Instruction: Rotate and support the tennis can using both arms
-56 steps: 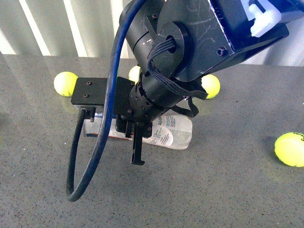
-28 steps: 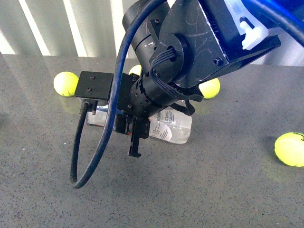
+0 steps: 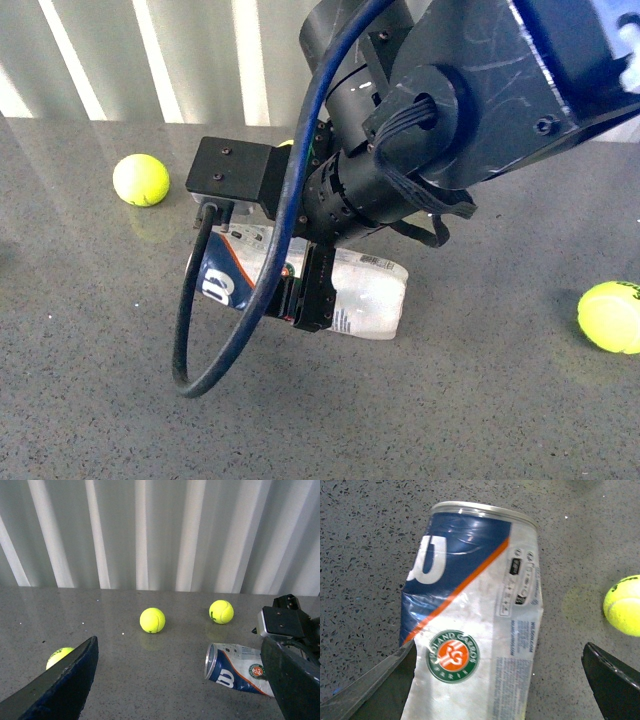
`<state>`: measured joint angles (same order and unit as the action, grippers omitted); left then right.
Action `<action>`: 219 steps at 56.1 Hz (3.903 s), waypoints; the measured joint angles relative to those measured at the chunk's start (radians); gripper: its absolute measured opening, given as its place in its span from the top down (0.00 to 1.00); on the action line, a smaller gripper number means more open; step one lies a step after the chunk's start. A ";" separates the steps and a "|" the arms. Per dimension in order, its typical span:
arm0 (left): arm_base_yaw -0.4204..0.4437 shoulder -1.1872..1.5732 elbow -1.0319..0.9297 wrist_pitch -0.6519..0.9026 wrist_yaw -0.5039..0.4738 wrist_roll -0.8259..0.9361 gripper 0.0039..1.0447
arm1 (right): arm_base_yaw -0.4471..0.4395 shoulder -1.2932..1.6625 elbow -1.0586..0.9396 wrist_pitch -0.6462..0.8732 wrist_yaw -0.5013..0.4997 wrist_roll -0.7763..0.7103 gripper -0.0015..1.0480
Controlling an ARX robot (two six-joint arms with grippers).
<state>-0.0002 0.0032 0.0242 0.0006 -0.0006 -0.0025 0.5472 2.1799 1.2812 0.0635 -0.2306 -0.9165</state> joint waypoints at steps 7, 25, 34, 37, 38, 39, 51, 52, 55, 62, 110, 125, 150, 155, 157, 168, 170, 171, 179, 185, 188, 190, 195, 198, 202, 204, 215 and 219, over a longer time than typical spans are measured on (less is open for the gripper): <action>0.000 0.000 0.000 0.000 0.000 0.000 0.06 | -0.013 -0.061 -0.053 0.044 0.000 0.003 0.07; 0.000 0.000 0.000 0.000 0.000 0.000 0.06 | -0.166 -0.271 -0.253 0.279 0.132 0.141 0.07; 0.000 0.000 0.000 0.000 0.000 0.000 0.06 | -0.350 -0.357 -0.395 0.414 0.307 0.251 0.07; 0.000 0.000 0.000 0.000 0.000 0.000 0.06 | -0.410 -0.399 -0.444 0.452 0.362 0.296 0.07; 0.000 0.000 0.000 0.000 0.000 0.000 0.06 | -0.422 -0.409 -0.455 0.459 0.372 0.305 0.07; 0.000 0.000 0.000 0.000 0.000 0.000 0.06 | -0.444 -0.430 -0.475 0.475 0.391 0.319 0.07; 0.000 0.000 0.000 0.000 0.000 0.000 0.06 | -0.615 -0.739 -0.685 0.629 0.519 0.460 0.07; 0.000 0.000 0.000 0.000 0.000 0.000 0.06 | -0.622 -0.756 -0.695 0.632 0.522 0.464 0.07; 0.000 0.000 0.000 0.000 0.000 0.000 0.06 | -0.655 -0.846 -0.749 0.651 0.528 0.483 0.07; 0.000 0.000 0.000 0.000 0.000 0.000 0.06 | -0.769 -1.057 -0.873 0.619 0.354 0.591 0.13; 0.000 0.000 0.000 0.000 0.000 0.000 0.06 | -0.551 -1.725 -1.248 0.352 0.230 0.906 0.97; 0.000 0.000 0.000 0.000 0.000 0.000 0.06 | -0.551 -1.823 -1.277 0.294 0.230 0.906 0.97; 0.000 0.000 0.000 0.000 0.000 0.000 0.06 | -0.551 -1.990 -1.277 0.130 0.230 0.906 0.97; 0.000 0.000 0.000 0.000 0.000 0.000 0.06 | -0.551 -2.011 -1.277 0.108 0.230 0.906 0.97; 0.000 0.000 0.000 0.000 0.000 0.000 0.06 | -0.550 -2.062 -1.276 0.039 0.230 0.906 0.97; 0.000 -0.002 0.000 0.000 0.001 0.000 0.06 | -0.550 -2.175 -1.276 -0.062 0.230 0.906 0.97; 0.000 -0.002 0.000 0.000 0.000 0.000 0.06 | -0.550 -2.175 -1.276 -0.062 0.230 0.906 0.97; 0.000 -0.001 0.000 0.000 0.000 0.000 0.06 | -0.550 -2.175 -1.276 -0.062 0.230 0.906 0.97; 0.000 -0.002 0.000 0.000 0.000 0.000 0.06 | -0.550 -2.175 -1.276 -0.063 0.230 0.906 0.83; -0.010 0.027 0.017 -0.054 -0.030 -0.024 0.06 | -0.550 -2.175 -1.276 -0.063 0.230 0.906 0.66; -0.037 0.157 0.111 -0.267 -0.087 -0.072 0.06 | -0.550 -2.174 -1.276 -0.063 0.230 0.906 0.56; -0.044 0.238 0.157 -0.339 -0.100 -0.084 0.06 | -0.550 -2.175 -1.276 -0.063 0.230 0.906 0.51; -0.048 0.455 0.259 -0.309 -0.079 -0.066 0.06 | -0.550 -2.176 -1.276 -0.063 0.230 0.906 0.35; -0.046 0.578 0.330 -0.223 -0.074 -0.033 0.06 | -0.550 -2.176 -1.276 -0.063 0.230 0.906 0.27; -0.046 0.753 0.442 -0.111 -0.048 0.010 0.06 | -0.550 -2.176 -1.276 -0.063 0.230 0.906 0.15; -0.050 0.831 0.494 -0.078 -0.031 0.026 0.06 | -0.550 -2.176 -1.276 -0.063 0.230 0.906 0.10; -0.115 1.327 0.747 -0.099 0.104 0.105 0.06 | -0.550 -2.176 -1.276 -0.063 0.230 0.907 0.07; -0.135 1.436 0.782 -0.103 0.144 0.121 0.06 | -0.550 -2.176 -1.276 -0.063 0.230 0.907 0.07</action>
<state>-0.1349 1.4395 0.8062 -0.1028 0.1432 0.1188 -0.0029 0.0036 0.0048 0.0006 -0.0010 -0.0097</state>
